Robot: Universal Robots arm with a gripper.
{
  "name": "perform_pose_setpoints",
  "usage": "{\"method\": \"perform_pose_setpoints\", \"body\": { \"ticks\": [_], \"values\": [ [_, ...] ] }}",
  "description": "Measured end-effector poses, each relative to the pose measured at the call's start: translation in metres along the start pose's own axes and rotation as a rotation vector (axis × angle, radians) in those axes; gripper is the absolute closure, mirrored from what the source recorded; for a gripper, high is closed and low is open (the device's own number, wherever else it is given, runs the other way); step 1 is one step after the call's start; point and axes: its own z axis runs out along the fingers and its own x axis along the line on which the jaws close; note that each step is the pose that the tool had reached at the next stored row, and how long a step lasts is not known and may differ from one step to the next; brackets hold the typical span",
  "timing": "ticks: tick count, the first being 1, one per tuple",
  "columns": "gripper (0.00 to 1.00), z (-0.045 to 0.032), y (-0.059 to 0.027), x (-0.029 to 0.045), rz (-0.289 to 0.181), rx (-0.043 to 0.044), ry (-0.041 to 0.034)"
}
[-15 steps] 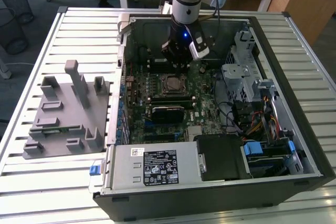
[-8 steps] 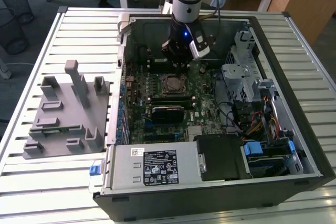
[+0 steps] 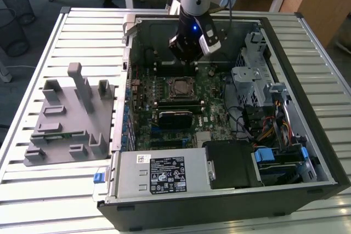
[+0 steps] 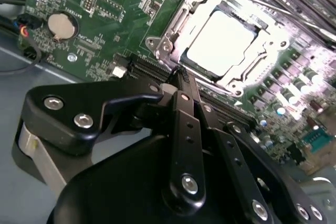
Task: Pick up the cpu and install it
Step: 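Install the second cpu locking lever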
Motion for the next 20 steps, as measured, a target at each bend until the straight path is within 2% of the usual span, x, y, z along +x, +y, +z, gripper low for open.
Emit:
{"method": "perform_pose_setpoints", "body": {
  "ticks": [3,7,20],
  "values": [
    [0.89,-0.0032,0.0001,0.0,0.0,-0.0001,-0.0001],
    [0.89,-0.0033,-0.0029,0.0,0.0,-0.0001,0.0],
    [0.89,-0.0043,-0.0235,0.0001,0.0,0.0,0.0]
  ]
}}
